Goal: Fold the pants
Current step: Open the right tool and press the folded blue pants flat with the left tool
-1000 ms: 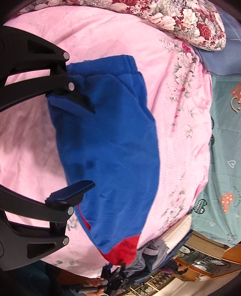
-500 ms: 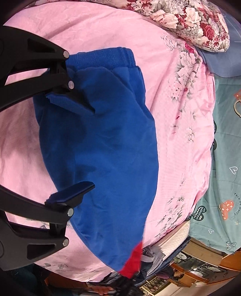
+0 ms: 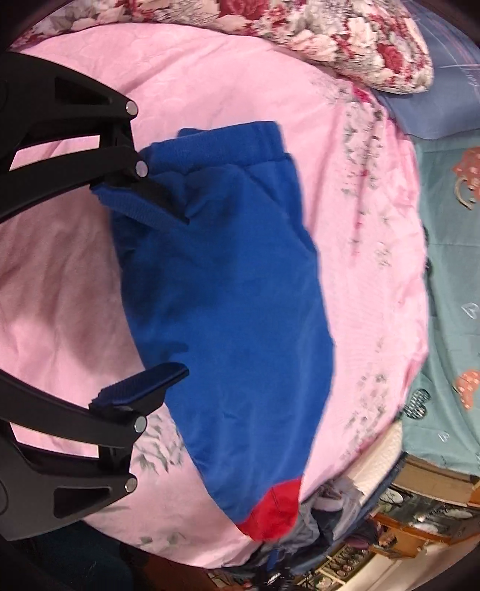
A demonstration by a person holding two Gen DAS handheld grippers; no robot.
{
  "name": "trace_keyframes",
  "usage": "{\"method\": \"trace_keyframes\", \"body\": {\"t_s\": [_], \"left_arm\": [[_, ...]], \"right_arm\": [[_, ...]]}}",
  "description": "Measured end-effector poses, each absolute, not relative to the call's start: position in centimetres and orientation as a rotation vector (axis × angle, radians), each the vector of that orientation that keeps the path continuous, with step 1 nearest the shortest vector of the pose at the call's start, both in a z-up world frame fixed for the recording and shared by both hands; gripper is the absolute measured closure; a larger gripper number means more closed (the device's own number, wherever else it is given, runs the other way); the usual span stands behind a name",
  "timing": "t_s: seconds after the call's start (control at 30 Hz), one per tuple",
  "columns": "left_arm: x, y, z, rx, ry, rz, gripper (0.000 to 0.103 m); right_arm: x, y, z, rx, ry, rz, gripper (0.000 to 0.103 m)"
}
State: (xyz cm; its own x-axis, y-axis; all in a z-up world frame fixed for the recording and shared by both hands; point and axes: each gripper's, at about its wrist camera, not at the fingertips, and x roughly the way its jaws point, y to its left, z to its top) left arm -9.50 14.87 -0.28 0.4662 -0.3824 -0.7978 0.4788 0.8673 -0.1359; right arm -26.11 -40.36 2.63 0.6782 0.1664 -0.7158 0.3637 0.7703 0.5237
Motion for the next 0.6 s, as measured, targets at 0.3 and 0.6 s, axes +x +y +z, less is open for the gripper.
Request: {"method": "trace_keyframes", "body": {"t_s": [0.3,0.6], "left_arm": [[-7.8,12.0,-2.6,0.174,1.005,-0.54,0.019],[-8.4,14.9,-1.8,0.101,1.009,-0.548,0.019]], "right_arm": [[-6.8,-21.7,6.3,0.151,0.888,0.578,0.027],[4.4,-9.1,-1.9,-0.053,1.177,0.902,0.027]]}}
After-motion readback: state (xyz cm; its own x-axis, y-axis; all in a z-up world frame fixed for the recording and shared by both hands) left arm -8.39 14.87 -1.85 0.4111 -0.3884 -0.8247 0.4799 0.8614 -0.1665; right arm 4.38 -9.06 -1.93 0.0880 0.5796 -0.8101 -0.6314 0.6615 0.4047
